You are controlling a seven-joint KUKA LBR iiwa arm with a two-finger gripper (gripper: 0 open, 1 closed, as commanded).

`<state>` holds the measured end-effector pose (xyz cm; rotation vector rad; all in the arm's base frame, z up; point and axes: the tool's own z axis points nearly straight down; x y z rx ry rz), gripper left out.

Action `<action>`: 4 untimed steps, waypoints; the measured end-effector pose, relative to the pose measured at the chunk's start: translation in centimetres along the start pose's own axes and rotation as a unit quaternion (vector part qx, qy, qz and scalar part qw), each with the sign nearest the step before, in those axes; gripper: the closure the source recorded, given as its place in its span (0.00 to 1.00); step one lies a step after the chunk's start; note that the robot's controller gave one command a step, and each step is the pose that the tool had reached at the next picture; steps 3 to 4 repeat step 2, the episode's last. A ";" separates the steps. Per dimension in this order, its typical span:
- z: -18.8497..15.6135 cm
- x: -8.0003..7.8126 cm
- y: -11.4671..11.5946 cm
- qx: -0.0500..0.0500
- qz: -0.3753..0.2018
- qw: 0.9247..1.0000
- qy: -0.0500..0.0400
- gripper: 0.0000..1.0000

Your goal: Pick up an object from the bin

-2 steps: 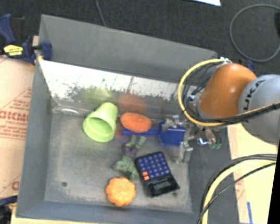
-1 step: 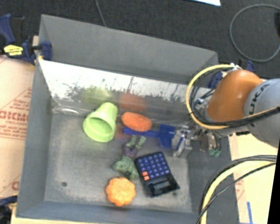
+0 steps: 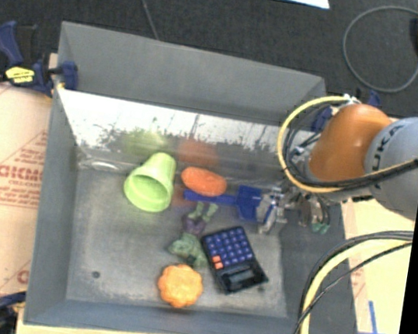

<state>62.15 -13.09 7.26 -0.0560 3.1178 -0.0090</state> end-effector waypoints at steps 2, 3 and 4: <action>0.0 0.0 0.0 0.000 -0.001 1.000 0.000 1.00; 0.0 0.0 0.0 0.000 -0.001 1.000 0.000 1.00; 0.0 0.0 0.0 0.000 -0.001 1.000 0.000 1.00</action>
Offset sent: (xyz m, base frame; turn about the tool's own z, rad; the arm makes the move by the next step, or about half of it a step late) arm 0.0000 0.0000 0.0000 0.0000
